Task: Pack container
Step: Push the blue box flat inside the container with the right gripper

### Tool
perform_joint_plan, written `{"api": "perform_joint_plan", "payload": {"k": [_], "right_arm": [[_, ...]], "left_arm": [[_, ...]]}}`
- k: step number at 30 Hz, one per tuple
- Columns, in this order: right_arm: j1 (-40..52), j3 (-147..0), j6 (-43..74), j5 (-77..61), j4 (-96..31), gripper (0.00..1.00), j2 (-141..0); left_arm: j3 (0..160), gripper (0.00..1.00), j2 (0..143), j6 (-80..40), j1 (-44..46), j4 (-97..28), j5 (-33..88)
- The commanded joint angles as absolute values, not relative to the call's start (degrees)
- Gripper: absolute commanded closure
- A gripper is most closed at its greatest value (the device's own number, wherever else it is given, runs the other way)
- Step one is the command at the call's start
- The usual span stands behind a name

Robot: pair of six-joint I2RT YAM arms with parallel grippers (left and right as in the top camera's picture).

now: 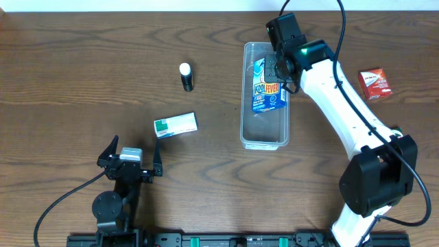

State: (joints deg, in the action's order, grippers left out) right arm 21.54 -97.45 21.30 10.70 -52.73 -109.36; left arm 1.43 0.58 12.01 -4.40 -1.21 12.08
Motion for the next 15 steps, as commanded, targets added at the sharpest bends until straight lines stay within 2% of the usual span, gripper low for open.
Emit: {"api": "perform_joint_plan", "payload": {"k": [1, 9, 15], "right_arm": [[20.4, -100.7, 20.0, 12.0, -54.0, 0.96, -109.3], [14.5, -104.2, 18.7, 12.0, -60.3, 0.93, -109.3], [9.2, -104.2, 18.5, 8.4, -62.7, 0.95, -109.3]], "left_arm": [[0.2, 0.02, 0.3, 11.7, -4.6, -2.7, 13.1], [0.2, 0.02, 0.3, 11.7, -4.6, -2.7, 13.1], [0.2, 0.02, 0.3, 11.7, -4.6, -2.7, 13.1]]}}
